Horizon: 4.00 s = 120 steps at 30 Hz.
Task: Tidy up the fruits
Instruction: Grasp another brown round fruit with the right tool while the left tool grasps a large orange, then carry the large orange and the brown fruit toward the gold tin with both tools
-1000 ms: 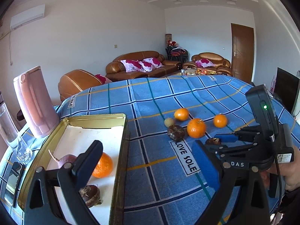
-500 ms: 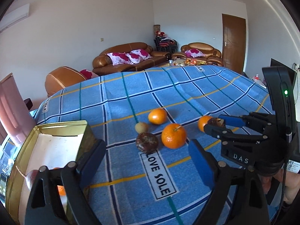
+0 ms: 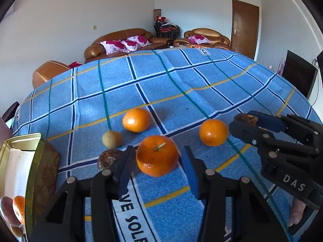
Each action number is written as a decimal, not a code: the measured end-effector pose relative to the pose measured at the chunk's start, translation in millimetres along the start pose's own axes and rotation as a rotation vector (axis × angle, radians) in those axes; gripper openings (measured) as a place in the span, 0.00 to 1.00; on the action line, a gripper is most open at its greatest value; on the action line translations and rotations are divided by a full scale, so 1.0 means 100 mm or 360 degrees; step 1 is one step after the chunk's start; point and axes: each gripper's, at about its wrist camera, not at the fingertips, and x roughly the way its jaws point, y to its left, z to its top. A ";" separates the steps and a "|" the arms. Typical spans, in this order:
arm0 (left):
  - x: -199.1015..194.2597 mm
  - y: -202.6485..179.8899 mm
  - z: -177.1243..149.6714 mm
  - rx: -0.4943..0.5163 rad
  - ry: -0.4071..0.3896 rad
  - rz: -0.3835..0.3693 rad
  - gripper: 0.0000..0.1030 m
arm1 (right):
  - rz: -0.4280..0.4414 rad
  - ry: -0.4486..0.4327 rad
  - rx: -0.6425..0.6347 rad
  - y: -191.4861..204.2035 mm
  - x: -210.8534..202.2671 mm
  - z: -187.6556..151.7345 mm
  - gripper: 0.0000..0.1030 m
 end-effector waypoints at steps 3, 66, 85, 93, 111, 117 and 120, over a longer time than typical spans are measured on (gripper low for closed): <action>0.08 0.00 0.04 0.0006 0.0028 0.0015 0.46 | 0.0009 -0.0024 -0.0010 0.02 -0.02 0.00 0.41; -0.65 0.13 -0.16 -0.0067 -0.0514 -0.0064 0.46 | 0.0088 -0.0394 -0.0226 0.26 -0.46 -0.10 0.41; -0.79 0.15 -0.24 -0.0082 -0.0619 -0.0050 0.46 | 0.0136 -0.0522 -0.0258 0.25 -0.62 -0.19 0.41; -0.87 0.16 -0.29 -0.0100 -0.0667 -0.0026 0.46 | 0.0162 -0.0562 -0.0275 0.26 -0.66 -0.19 0.41; -1.08 0.25 -0.44 -0.0130 -0.0750 0.0044 0.46 | 0.0170 -0.0623 -0.0327 0.32 -0.73 -0.25 0.41; -1.13 0.30 -0.50 -0.0132 -0.0747 0.0058 0.46 | 0.0184 -0.0616 -0.0351 0.38 -0.76 -0.27 0.41; -1.15 0.33 -0.52 -0.0127 -0.0744 0.0066 0.46 | 0.0200 -0.0607 -0.0358 0.42 -0.76 -0.28 0.41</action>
